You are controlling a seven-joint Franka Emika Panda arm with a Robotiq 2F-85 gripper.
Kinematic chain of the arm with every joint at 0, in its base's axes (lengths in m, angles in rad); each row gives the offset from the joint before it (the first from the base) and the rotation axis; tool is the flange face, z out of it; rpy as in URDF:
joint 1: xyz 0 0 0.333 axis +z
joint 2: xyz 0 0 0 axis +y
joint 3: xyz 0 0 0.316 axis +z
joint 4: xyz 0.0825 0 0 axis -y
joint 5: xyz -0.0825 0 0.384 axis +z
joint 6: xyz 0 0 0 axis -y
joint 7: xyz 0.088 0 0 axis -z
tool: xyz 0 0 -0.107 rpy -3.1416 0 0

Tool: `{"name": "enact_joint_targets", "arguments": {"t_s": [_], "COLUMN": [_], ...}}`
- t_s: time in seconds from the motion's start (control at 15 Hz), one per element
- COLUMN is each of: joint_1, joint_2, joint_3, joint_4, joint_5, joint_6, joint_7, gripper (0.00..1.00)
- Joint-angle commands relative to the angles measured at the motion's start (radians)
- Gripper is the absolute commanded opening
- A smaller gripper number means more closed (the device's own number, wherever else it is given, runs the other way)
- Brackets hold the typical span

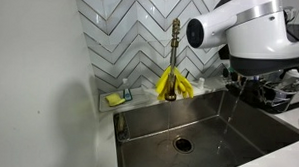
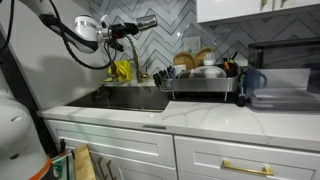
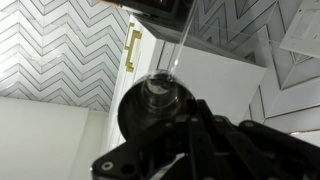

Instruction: Put the contents of the silver cup into the sink

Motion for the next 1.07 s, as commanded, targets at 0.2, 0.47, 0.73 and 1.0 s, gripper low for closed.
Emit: {"name": "enact_joint_targets", "arguments": {"t_s": [0.2, 0.47, 0.73, 1.0], "joint_1": [0.026, 0.027, 0.010, -0.017], "joint_2": [0.010, 0.017, -0.008, -0.061], "joint_3": [-0.014, -0.023, -0.050, -0.105], "joint_4": [0.009, 0.066, 0.126, 0.158], "joint_5": [0.014, 0.216, 0.435, 0.662], "joint_6": [-0.021, 0.000, 0.037, 0.062], "joint_7": [-0.005, -0.043, -0.111, -0.209], "gripper": [0.01, 0.01, 0.01, 0.01]}}
